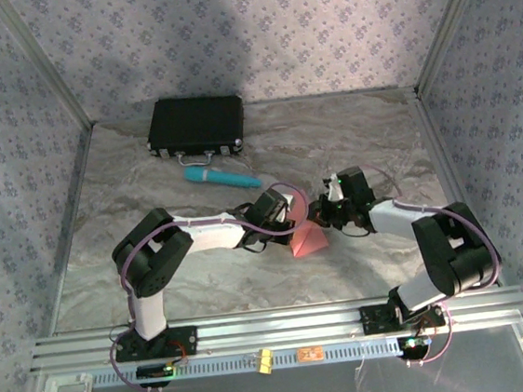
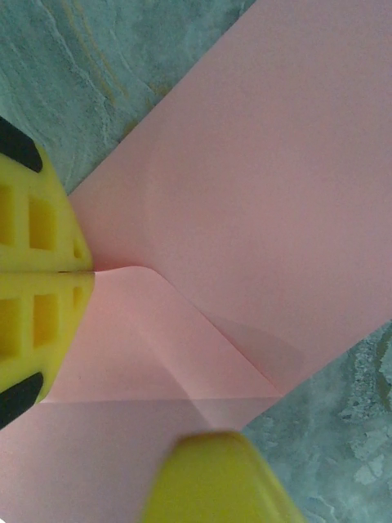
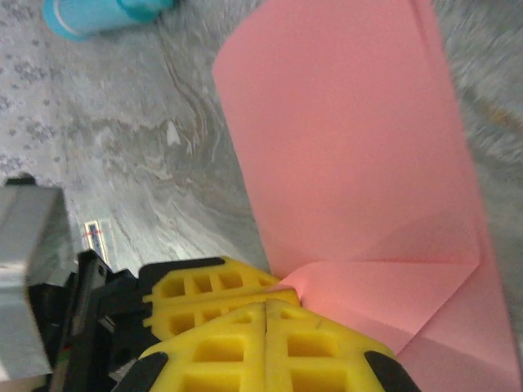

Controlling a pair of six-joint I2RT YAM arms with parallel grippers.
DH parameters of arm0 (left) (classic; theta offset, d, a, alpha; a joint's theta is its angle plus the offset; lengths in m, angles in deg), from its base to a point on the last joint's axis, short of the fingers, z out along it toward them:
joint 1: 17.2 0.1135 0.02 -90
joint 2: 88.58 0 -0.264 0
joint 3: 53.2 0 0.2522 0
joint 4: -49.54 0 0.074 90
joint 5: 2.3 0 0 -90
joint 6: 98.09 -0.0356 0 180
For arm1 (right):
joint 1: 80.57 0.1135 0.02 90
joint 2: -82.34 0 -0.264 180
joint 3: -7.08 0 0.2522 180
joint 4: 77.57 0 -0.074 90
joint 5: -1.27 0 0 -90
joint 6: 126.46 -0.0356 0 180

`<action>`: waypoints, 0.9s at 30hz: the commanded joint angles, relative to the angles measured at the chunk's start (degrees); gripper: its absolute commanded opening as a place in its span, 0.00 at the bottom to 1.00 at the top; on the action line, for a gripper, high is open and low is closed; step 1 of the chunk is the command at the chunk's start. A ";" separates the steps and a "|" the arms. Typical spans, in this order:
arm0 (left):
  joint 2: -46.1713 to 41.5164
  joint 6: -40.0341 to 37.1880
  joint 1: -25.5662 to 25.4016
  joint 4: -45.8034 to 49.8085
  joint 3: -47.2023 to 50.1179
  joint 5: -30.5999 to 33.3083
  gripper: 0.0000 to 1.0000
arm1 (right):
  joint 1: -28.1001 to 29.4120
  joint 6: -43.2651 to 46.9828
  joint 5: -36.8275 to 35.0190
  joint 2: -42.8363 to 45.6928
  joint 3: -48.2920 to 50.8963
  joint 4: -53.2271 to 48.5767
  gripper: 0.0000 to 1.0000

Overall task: Fold a paper plane with a square sheet of paper (pick it up from the middle)
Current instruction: Fold the triangle a second time at the center of the table.

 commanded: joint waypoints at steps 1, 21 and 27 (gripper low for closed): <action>1.88 -0.73 0.12 3.59 0.23 -0.23 0.00 | 1.40 0.67 1.19 -1.94 -0.82 -1.26 0.05; -3.63 2.72 1.41 4.88 -1.23 0.97 0.20 | 0.66 -1.25 -3.43 -8.88 5.97 2.19 0.01; -8.74 6.63 2.75 8.11 -1.31 2.15 0.40 | 1.57 -5.30 -5.47 -8.88 6.75 6.78 0.01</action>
